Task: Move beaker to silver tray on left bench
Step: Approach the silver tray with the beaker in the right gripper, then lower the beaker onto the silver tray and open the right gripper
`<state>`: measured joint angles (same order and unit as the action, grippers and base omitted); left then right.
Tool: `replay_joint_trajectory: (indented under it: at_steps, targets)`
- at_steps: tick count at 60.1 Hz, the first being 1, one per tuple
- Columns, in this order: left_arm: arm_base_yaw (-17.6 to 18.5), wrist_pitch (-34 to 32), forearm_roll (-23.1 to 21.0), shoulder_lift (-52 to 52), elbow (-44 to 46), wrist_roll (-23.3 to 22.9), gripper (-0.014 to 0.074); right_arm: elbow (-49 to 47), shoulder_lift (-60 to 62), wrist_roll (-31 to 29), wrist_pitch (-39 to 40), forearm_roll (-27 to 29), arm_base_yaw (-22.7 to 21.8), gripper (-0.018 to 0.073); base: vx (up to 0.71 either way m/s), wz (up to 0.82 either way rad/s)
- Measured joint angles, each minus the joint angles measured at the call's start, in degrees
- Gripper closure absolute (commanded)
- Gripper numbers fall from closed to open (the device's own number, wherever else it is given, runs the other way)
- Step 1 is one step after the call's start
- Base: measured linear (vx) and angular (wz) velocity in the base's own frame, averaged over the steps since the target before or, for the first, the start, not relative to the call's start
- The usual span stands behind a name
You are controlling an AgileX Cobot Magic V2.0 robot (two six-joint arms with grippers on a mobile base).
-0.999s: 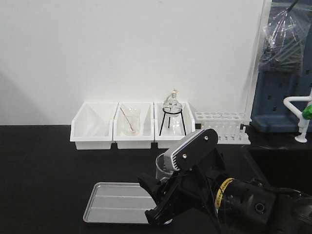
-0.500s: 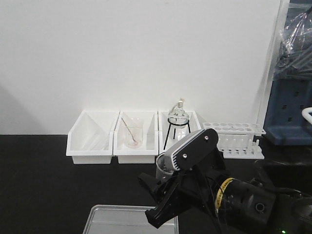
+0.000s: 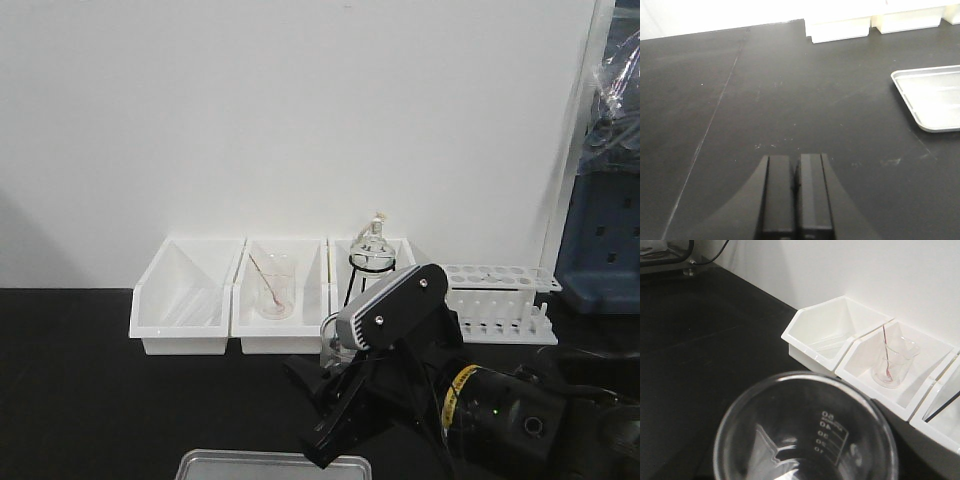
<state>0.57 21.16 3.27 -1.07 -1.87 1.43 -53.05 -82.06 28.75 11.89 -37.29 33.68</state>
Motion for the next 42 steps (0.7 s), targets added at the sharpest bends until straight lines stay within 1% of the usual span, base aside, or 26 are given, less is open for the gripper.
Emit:
replay_joint_trajectory:
  at_steps: [17,23,34,42]
  targets:
    - [0.0,0.0,0.0,0.0,0.0,0.0,0.0595,0.0,0.0,0.0,0.1,0.0,0.0,0.0571,0.02,0.0]
    - [0.0,0.0,0.0,0.0,0.0,0.0,0.0595,0.0,-0.8,0.0,2.1,0.0,0.0,0.0571,0.0,0.0]
    - [0.0,0.0,0.0,0.0,0.0,0.0,0.0595,-0.5,-8.9,-0.4,7.4,-0.1,0.0,0.0571,0.0,0.0]
    - [0.0,0.0,0.0,0.0,0.0,0.0,0.0595,-2.4,-16.5,-1.3,9.2,-0.1,0.0,0.0571,0.0,0.0]
